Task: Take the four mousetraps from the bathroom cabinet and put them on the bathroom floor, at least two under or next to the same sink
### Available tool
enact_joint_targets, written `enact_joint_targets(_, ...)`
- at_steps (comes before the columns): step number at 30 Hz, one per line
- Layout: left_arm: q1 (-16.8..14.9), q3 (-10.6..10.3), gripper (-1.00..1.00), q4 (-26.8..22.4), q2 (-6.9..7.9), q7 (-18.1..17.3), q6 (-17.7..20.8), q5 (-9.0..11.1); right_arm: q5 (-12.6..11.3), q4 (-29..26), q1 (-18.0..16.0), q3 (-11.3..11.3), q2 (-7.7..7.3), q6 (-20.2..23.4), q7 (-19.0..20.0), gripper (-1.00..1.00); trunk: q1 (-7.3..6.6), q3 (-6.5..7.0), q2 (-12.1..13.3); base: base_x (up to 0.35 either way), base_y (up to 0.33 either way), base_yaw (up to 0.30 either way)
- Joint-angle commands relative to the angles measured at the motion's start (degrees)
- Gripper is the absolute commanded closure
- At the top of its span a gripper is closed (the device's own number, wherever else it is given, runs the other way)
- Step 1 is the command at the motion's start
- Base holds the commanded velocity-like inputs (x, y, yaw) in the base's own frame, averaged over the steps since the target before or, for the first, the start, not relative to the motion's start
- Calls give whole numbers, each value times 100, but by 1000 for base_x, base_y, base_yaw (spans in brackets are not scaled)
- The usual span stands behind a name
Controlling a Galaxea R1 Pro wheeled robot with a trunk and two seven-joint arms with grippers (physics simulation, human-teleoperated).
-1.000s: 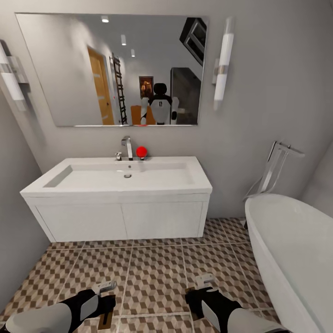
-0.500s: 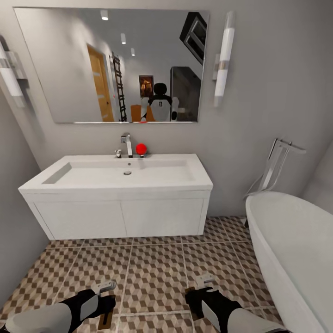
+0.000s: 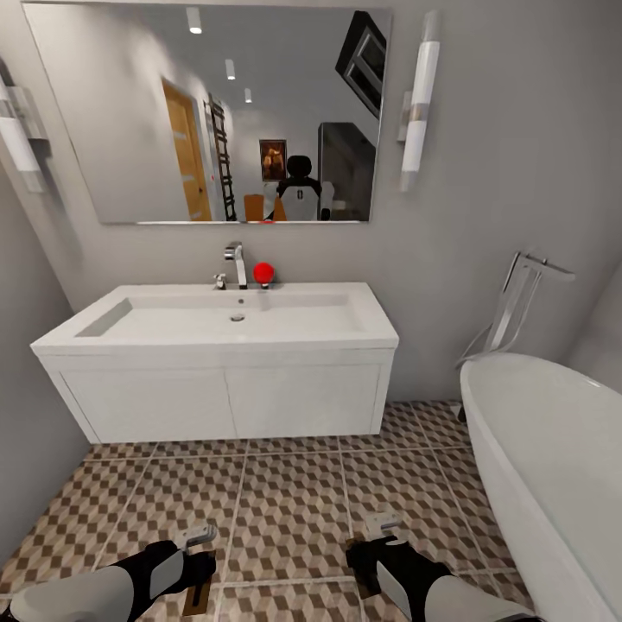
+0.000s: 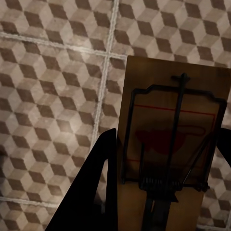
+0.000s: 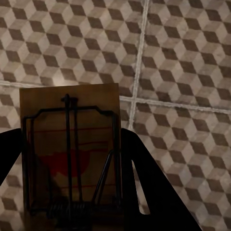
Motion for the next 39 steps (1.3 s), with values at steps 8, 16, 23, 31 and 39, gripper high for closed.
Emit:
enact_joint_targets(8, -7, -23, 100, -19, 9, 60, 1, 20, -31, -6, -1, 40, -2, -62, -19, 100, 176, -149, -325, 0, 0, 0)
enact_joint_targets(16, -7, -23, 100, -23, 6, 60, 1, 20, -31, -6, -1, 41, -2, -76, -20, 100, 352, -293, -646, 0, 0, 0)
enact_joint_targets(23, -7, -23, 100, -21, 8, 60, 1, 20, -31, -5, -1, 41, -6, -78, -17, 100, 505, -419, -927, 0, 0, 0)
enact_joint_targets(31, -7, -23, 100, -22, 14, 60, 1, 20, -26, -54, -1, 37, -25, -73, -40, 100, 681, -562, -1248, 0, 0, 0)
enact_joint_targets(39, -7, -23, 100, -21, 15, 60, 1, 20, -29, -58, -1, 99, -18, -78, -11, 100, 857, -706, -1568, 0, 0, 0)
